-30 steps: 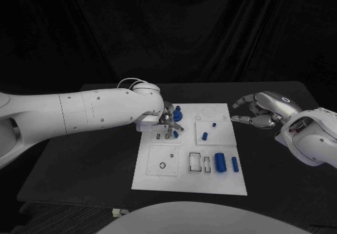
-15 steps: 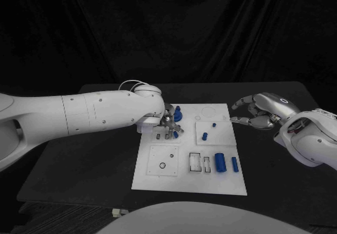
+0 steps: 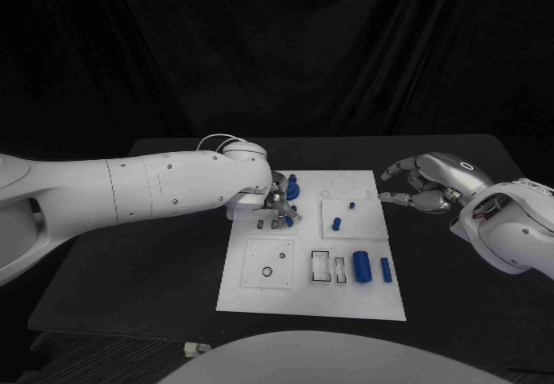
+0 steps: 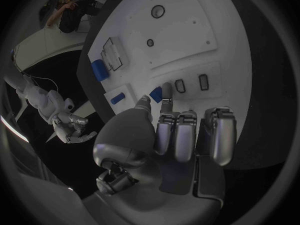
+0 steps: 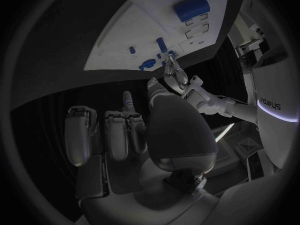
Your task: Assemble the parts on the task board
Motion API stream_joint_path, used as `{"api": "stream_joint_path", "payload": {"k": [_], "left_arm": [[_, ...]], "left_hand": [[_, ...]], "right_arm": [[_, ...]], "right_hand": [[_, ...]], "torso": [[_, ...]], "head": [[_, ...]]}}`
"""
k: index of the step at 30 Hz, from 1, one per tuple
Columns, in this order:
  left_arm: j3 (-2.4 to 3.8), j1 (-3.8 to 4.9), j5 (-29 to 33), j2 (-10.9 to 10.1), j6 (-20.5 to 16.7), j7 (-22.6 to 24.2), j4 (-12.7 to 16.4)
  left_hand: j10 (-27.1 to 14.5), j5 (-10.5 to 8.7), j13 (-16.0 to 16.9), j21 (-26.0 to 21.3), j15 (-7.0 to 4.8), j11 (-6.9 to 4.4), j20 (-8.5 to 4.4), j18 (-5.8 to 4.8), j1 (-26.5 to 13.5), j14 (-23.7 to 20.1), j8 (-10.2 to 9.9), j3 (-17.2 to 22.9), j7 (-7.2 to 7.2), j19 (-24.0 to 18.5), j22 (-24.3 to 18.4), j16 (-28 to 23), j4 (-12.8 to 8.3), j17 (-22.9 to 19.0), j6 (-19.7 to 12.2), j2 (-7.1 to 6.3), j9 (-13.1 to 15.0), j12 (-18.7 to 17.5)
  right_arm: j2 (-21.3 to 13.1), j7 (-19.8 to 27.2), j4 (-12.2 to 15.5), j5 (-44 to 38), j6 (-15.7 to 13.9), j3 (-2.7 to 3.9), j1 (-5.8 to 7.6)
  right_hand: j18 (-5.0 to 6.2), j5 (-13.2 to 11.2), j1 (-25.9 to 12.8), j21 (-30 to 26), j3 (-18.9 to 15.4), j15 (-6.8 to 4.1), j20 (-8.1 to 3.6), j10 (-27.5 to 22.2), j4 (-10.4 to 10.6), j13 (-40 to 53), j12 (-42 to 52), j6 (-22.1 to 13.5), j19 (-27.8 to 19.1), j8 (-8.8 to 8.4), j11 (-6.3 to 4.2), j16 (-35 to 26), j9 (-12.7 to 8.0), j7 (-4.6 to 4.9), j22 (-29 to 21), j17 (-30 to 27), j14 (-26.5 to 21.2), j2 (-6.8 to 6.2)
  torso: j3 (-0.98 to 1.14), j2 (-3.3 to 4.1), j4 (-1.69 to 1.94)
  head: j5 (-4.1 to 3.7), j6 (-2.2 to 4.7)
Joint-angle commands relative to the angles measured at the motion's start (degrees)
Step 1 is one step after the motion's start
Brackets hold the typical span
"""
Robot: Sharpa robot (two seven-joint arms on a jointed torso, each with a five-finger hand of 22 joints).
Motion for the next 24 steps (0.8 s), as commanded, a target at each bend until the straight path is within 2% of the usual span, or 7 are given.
{"api": "stream_joint_path", "payload": {"k": [1, 24], "left_arm": [[0.04, -0.17, -0.1, 0.2, 0.5, 1.0, -0.1], [0.04, -0.36, -0.1, 0.3, 0.6, 1.3, -0.5]], "left_hand": [[5.9, 0.53, 15.1, -0.3, -0.42, -0.37, -0.39, -0.30, 0.7, 5.9, -0.4, 0.5, -0.03, -0.1, 7.7, 0.2, -0.1, 15.1, 0.6, 0.05, 0.1, 0.2], [5.9, 2.22, 15.1, -0.5, -0.71, -0.67, -0.67, -0.29, 2.6, 5.9, -2.2, 3.7, -0.32, 0.0, 7.8, 0.2, -2.7, 15.1, 0.9, -0.75, 1.1, 0.2]], "right_arm": [[-0.1, -0.9, 0.0, -0.1, 0.5, 0.03, -0.15], [0.1, -1.2, -0.4, -0.1, 1.0, 0.04, -0.24]], "right_hand": [[0.58, 0.3, -0.4, 0.0, -0.2, 0.18, 0.13, 6.0, 0.1, 15.1, 0.2, 0.5, 2.7, 0.39, 0.31, 0.2, -0.1, 0.03, 13.1, 15.1, 6.1, 0.34], [0.61, 0.4, -0.3, -0.1, -0.2, 0.19, 0.15, 6.0, 0.0, 15.1, 0.2, 0.5, 2.7, 0.39, 0.33, 0.2, -0.1, 0.05, 13.1, 15.1, 6.1, 0.39]], "torso": [[0.00, -0.05, 0.04], [-0.01, -0.16, 0.02]], "head": [[-0.15, 0.01], [-0.12, 0.01]]}}
